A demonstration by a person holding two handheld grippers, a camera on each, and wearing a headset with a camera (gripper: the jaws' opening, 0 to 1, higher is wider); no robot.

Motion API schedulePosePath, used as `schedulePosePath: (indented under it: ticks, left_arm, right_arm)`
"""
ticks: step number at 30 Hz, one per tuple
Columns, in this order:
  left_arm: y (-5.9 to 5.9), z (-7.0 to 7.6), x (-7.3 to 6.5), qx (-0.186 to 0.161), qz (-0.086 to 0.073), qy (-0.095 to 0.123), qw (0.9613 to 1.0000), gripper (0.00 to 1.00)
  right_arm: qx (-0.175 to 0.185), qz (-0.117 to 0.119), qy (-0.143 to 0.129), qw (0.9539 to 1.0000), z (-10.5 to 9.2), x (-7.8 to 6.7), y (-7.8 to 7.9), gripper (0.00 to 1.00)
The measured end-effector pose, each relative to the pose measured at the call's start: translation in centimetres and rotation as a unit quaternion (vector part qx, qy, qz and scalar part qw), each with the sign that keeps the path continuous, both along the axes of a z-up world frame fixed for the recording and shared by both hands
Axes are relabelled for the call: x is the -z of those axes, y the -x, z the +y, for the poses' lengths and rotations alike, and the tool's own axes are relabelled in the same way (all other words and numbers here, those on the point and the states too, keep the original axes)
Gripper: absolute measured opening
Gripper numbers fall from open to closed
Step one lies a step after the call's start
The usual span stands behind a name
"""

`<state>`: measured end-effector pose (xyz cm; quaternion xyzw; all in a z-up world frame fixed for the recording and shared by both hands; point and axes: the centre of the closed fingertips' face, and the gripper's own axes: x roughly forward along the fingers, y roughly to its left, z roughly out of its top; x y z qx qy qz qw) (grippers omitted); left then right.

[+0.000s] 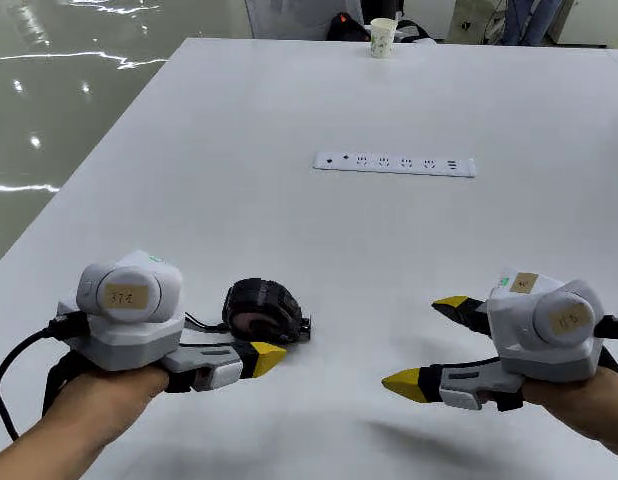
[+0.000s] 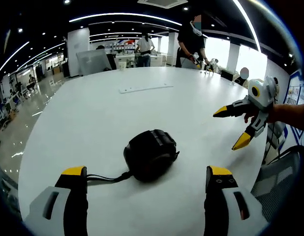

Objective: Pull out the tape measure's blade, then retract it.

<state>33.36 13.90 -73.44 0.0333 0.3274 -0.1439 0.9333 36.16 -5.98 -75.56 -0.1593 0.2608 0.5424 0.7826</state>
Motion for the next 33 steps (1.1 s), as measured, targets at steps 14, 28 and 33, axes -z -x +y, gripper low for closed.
schedulePosePath:
  ticks: [14, 28, 33]
  left_arm:
    - [1.3, -0.1, -0.6, 0.024, -0.026, 0.005, 0.9994, 0.99]
    - [2.2, -0.9, -1.6, 0.058, -0.058, 0.031, 0.9962, 0.99]
    - [2.7, -1.4, -1.6, 0.071, -0.063, 0.032, 0.995, 0.99]
  right_arm:
    - [0.036, -0.006, -0.011, 0.9993, -2.9, -0.6, 0.4, 0.78]
    - [0.072, -0.008, -0.031, 0.9969, -5.4, -1.4, 2.0, 0.84]
    - [0.082, -0.012, -0.046, 0.9955, -5.5, -2.0, 2.5, 0.86]
